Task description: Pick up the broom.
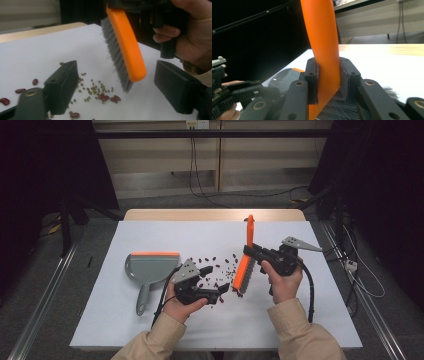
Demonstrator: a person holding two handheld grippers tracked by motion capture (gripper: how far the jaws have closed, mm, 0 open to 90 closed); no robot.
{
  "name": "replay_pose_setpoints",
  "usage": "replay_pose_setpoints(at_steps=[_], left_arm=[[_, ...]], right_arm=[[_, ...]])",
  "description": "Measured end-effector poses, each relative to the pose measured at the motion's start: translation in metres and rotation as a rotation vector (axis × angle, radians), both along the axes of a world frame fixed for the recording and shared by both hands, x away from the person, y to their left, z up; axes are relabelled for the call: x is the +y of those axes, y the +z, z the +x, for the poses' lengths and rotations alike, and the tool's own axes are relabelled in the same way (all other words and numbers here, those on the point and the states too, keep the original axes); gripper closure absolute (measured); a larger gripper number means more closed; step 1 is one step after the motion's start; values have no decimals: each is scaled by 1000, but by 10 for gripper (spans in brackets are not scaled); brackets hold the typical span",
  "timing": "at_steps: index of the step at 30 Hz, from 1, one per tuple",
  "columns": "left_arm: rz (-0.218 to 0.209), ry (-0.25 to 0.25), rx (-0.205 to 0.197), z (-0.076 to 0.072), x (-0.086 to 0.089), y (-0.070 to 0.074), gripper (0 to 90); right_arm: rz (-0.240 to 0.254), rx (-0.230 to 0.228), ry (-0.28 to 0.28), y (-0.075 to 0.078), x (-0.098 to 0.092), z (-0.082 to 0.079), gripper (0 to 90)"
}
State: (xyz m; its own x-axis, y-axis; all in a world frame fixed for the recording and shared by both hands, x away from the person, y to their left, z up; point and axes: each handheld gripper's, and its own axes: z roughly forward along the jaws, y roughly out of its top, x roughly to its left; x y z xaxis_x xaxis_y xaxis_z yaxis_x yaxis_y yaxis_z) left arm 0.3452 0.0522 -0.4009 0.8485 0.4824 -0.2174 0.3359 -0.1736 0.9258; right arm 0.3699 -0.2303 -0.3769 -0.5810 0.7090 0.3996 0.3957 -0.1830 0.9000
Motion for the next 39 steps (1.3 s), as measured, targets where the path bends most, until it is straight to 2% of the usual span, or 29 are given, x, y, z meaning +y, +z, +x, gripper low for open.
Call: replay_pose_setpoints(at_steps=[1,3,6,9,11,12,13,14,16,19,21,23,24,26,28,29,30,31,33,34,35,36,37,38,39], left_arm=[[-3,-11,9,0,-2,-1,244],[21,-10,13,1,-5,-3,284],[38,8,38,4,-8,-7,311],[61,25,49,6,-10,-10,397],[77,33,48,7,-11,-11,418],[79,44,53,7,-11,-11,504],[84,46,54,7,-10,-11,504],[108,64,41,6,-8,-10,664],[111,72,51,6,-7,-10,674],[114,118,53,7,-2,-11,697],[114,152,35,8,3,-11,703],[105,194,18,6,6,-8,706],[106,209,1,6,7,-7,706],[108,223,-11,6,9,-6,706],[101,252,-19,7,12,-4,706],[99,265,-21,8,14,-4,706],[94,274,-21,8,14,-4,706],[92,290,-28,8,14,-5,705],[101,293,-35,7,13,-5,706],[102,276,-46,5,9,-5,705],[102,276,-46,5,9,-5,702],[105,270,-62,3,6,-5,702],[112,262,-94,0,3,-4,689],[120,261,-103,-1,2,-3,683],[120,261,-103,-1,2,-3,675]], right_arm=[[-8,-2,3,0,4,1,709],[-4,0,20,1,15,5,708],[-23,-2,25,3,22,7,708],[-35,-6,46,5,36,9,708],[-42,-7,48,6,40,9,708],[-56,-9,55,7,47,9,708],[-56,-9,55,7,47,9,708],[-78,-11,53,8,53,10,708],[-77,-7,50,8,57,11,707],[-74,7,42,8,61,12,704],[-69,6,38,8,62,12,701],[-78,11,27,8,67,12,583],[-88,-2,10,8,69,11,528],[-110,-7,-26,9,73,8,377],[-108,-1,-48,9,75,7,353],[-94,39,-71,7,79,6,280],[-94,39,-71,7,79,6,280],[-93,73,-83,5,85,5,237],[-93,85,-91,3,90,5,228],[-83,109,-71,0,98,5,228],[-88,122,-81,-1,103,5,194],[-88,122,-81,-1,103,5,194],[-95,149,-100,-2,109,7,177],[-103,169,-107,-2,111,8,196],[-103,169,-107,-2,111,8,196]])
